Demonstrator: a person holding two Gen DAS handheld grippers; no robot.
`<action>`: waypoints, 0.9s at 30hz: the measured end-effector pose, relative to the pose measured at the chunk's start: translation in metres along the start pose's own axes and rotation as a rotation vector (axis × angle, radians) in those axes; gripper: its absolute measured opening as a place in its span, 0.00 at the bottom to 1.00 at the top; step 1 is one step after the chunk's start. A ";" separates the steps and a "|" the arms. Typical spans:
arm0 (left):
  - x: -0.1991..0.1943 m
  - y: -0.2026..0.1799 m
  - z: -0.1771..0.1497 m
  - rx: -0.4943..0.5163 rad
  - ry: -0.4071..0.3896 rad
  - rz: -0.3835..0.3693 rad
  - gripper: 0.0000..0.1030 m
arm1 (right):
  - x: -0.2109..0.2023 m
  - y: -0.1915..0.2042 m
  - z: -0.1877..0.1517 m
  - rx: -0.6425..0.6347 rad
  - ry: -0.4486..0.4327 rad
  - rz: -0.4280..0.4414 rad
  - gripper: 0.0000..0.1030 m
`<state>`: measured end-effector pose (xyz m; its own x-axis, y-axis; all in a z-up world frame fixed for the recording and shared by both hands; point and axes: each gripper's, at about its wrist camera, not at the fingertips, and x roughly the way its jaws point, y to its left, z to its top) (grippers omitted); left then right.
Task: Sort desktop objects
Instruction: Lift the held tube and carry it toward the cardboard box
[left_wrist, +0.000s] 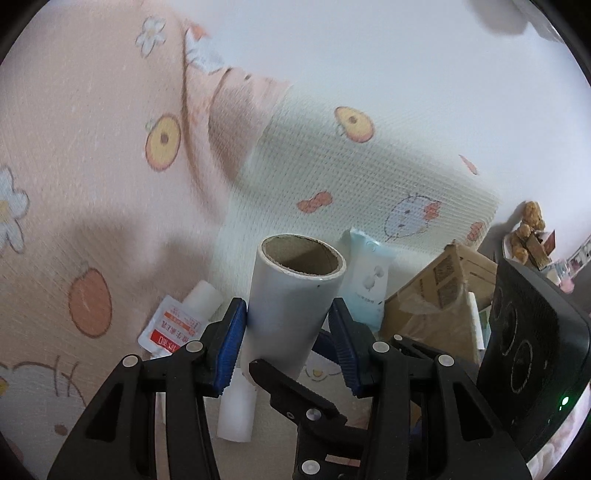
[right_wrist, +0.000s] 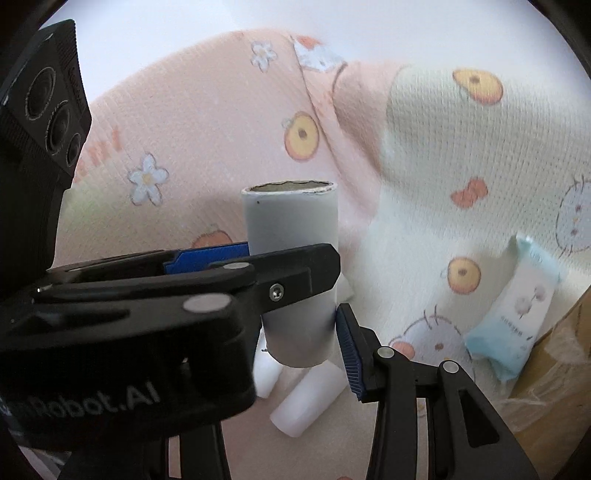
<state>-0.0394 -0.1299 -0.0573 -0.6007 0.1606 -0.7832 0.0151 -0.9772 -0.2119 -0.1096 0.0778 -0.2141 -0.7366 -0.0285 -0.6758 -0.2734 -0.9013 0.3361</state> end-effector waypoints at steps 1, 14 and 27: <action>-0.003 -0.003 0.000 0.008 -0.009 0.005 0.49 | -0.005 -0.001 0.001 0.000 -0.010 0.003 0.38; -0.034 -0.077 0.010 0.159 -0.106 0.047 0.49 | -0.069 -0.017 0.012 0.049 -0.129 -0.002 0.39; -0.047 -0.154 0.016 0.261 -0.149 -0.020 0.49 | -0.139 -0.052 0.013 0.118 -0.216 -0.029 0.40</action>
<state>-0.0263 0.0110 0.0210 -0.7098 0.1770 -0.6818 -0.1926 -0.9798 -0.0539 -0.0011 0.1348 -0.1290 -0.8389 0.1013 -0.5348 -0.3575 -0.8435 0.4010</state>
